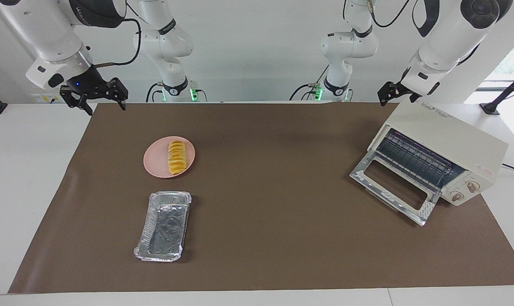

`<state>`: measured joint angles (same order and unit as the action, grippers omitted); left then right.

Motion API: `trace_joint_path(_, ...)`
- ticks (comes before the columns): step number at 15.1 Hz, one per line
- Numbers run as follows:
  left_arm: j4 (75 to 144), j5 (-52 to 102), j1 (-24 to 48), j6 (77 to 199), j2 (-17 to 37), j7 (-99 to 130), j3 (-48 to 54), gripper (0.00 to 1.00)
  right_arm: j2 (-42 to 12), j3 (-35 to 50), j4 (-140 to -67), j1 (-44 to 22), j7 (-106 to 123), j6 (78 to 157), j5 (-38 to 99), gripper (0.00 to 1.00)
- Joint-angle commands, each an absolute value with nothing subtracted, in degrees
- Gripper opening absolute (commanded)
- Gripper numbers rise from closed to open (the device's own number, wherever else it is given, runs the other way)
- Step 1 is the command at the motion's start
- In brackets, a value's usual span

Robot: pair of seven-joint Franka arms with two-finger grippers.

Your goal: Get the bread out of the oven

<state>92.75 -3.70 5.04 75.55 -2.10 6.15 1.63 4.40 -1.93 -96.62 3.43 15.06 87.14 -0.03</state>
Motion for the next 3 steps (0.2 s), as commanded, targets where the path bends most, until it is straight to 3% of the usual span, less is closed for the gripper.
trace_joint_path(1, 94.31, -2.9, 4.57, 76.03, -3.6, 6.06, 1.76, 1.0, 3.6, -1.32, -95.27, 4.31, 15.47, 86.4, 0.62, 1.0)
trace_joint_path(3, 94.31, -2.9, 4.57, 76.03, -3.6, 6.06, 1.76, 1.0, 3.6, -1.32, -95.36, 4.31, 15.47, 86.57, 0.44, 1.0)
